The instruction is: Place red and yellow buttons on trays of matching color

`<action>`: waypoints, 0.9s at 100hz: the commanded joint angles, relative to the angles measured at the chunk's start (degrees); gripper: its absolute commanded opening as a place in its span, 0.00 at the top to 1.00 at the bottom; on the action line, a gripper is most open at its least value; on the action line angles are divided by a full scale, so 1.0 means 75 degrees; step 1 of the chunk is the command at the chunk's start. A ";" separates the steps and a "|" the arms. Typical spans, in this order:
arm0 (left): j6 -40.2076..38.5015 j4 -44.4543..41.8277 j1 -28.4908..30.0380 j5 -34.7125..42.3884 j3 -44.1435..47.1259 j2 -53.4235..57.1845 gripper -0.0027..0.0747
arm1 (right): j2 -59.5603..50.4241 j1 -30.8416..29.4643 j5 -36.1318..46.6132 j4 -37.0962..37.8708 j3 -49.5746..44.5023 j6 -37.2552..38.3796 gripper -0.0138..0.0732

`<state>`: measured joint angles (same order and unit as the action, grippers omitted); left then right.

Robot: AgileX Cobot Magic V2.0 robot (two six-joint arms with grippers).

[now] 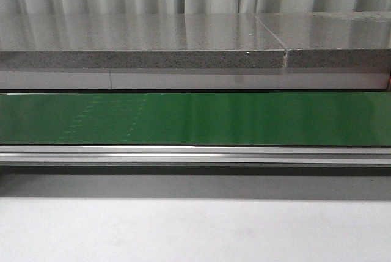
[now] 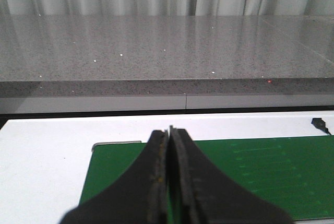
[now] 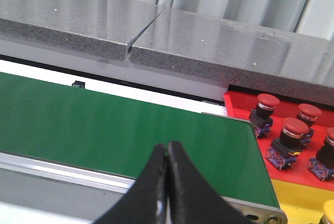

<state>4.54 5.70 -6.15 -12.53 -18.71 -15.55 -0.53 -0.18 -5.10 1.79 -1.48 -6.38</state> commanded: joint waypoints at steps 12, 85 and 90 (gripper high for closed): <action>-0.1316 -0.1071 -0.0053 0.0876 0.0917 0.0924 0.99 | -0.0117 0.0006 0.0635 -0.0013 0.0071 -0.0012 0.92; -0.1346 -0.1147 -0.0053 0.2173 0.2746 0.2408 0.99 | -0.0117 0.0006 0.0635 -0.0013 0.0071 -0.0012 0.92; -0.1346 -0.1147 -0.0053 0.2173 0.2746 0.2408 0.99 | -0.0117 0.0006 0.0635 -0.0013 0.0071 -0.0012 0.92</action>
<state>-5.10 -3.44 -6.15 -1.34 0.07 0.29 -0.53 -0.18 -4.98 1.79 -1.48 -6.38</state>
